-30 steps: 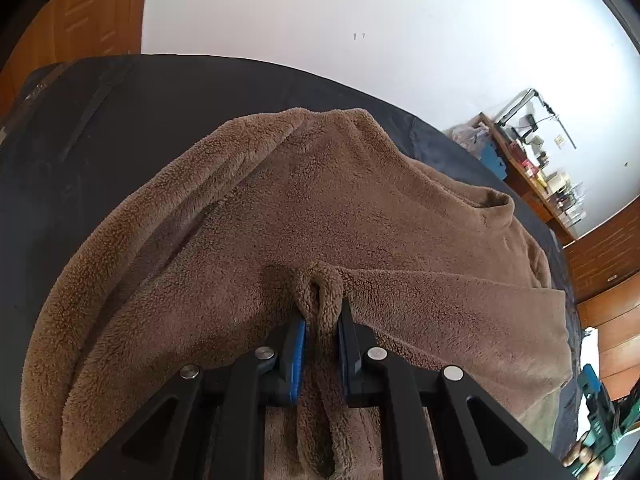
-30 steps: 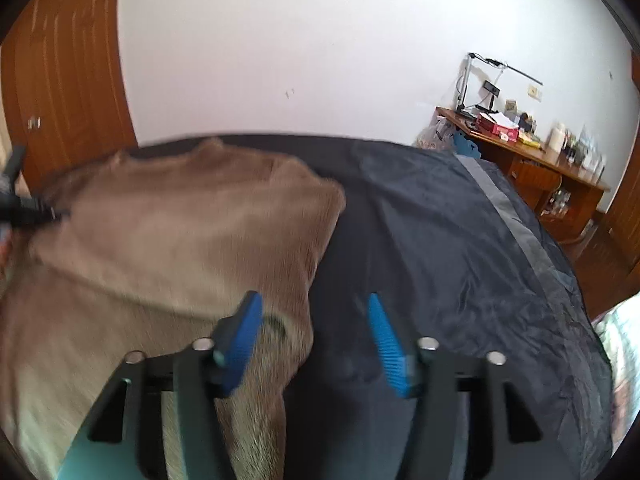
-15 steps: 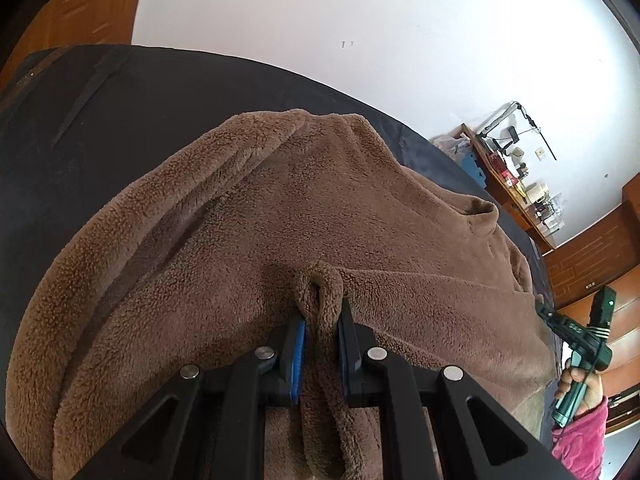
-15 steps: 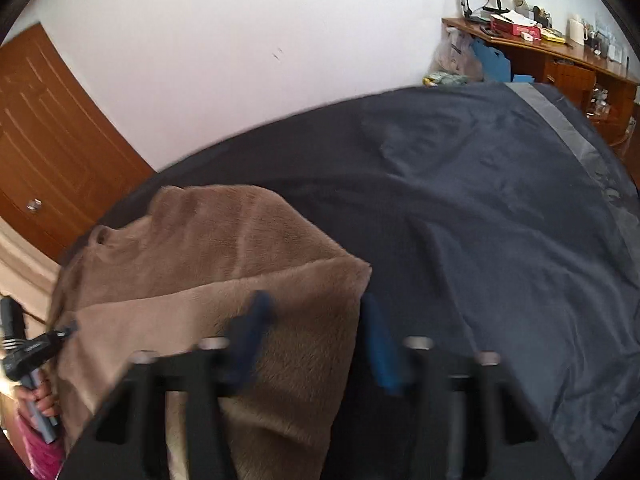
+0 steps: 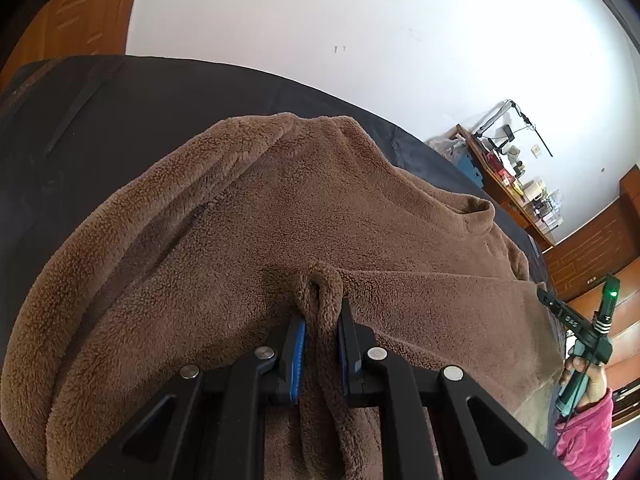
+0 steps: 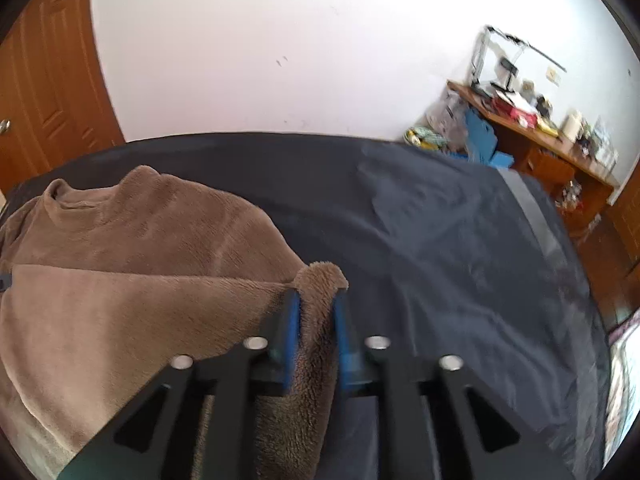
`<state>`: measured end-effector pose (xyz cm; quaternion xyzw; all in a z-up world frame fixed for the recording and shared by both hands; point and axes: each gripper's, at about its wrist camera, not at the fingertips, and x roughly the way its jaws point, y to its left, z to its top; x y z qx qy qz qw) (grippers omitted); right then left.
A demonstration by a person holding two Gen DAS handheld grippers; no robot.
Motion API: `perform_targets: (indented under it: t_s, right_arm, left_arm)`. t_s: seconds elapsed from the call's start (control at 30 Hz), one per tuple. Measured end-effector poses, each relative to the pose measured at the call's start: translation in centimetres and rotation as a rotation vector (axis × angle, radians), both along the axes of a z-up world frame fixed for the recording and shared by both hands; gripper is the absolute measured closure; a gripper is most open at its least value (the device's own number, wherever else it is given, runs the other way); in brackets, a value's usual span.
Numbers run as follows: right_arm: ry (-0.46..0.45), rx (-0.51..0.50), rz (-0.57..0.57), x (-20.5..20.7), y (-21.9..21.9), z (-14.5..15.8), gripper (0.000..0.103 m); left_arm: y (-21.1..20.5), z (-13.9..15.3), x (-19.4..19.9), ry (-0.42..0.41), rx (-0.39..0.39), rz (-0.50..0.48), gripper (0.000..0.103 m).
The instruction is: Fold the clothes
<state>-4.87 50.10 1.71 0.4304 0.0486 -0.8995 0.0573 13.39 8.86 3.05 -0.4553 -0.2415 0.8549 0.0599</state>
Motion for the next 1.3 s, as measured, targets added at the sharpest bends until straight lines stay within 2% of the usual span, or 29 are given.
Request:
perform_targets:
  t_s: [0.03,0.07,0.1,0.17,0.33,0.43,0.57,0.63,0.77,0.87,0.97,1.2,1.3]
  right_arm:
    - [0.007,-0.002,-0.013,0.4,0.2,0.2,0.045]
    - [0.034,-0.001,-0.020,1.3,0.4,0.8,0.029]
    - [0.064,0.001,-0.020,2.1,0.5,1.5,0.028]
    - [0.118,0.000,0.020,3.9,-0.5,2.9,0.028]
    - [0.104,-0.065,0.227,7.2,-5.2,3.4,0.028]
    - [0.025,-0.043,0.303,7.9,-7.6,1.4,0.028]
    - [-0.056,0.018,0.283,8.2,-8.0,-2.4,0.028]
    - [-0.042,-0.013,0.277,8.5,-7.3,-2.4,0.028]
    - [-0.029,0.017,0.268,9.1,-7.5,-2.6,0.026]
    - [-0.048,0.021,0.243,8.7,-7.5,-2.2,0.025]
    - [-0.049,0.028,0.207,8.8,-8.0,-1.0,0.025]
    - [0.012,-0.032,0.347,15.9,-11.2,2.5,0.022]
    - [0.021,-0.044,0.414,18.6,-12.8,3.0,0.022]
  left_arm:
    - [0.1,0.0,0.0,0.001,-0.005,-0.001,0.090]
    - [0.2,0.0,-0.1,0.001,-0.010,-0.002,0.090]
    - [0.2,0.0,-0.1,0.002,-0.015,-0.003,0.090]
    - [0.4,0.0,-0.2,0.003,-0.026,-0.003,0.090]
    - [1.0,-0.1,-0.4,0.009,-0.037,-0.005,0.090]
    - [1.1,-0.1,-0.5,0.015,-0.030,-0.011,0.088]
    - [0.4,-0.3,-0.5,0.019,0.000,-0.024,0.088]
    - [0.1,-0.4,-0.5,0.020,0.007,-0.026,0.088]
    - [-0.5,-0.5,-0.6,0.008,0.025,-0.029,0.088]
    - [-1.3,0.0,-0.6,-0.029,0.066,-0.021,0.088]
    - [-1.4,1.5,0.3,-0.026,0.037,-0.037,0.088]
    - [-1.6,5.1,3.8,-0.004,0.015,-0.099,0.086]
    - [-2.3,6.2,5.6,0.011,-0.051,-0.081,0.086]
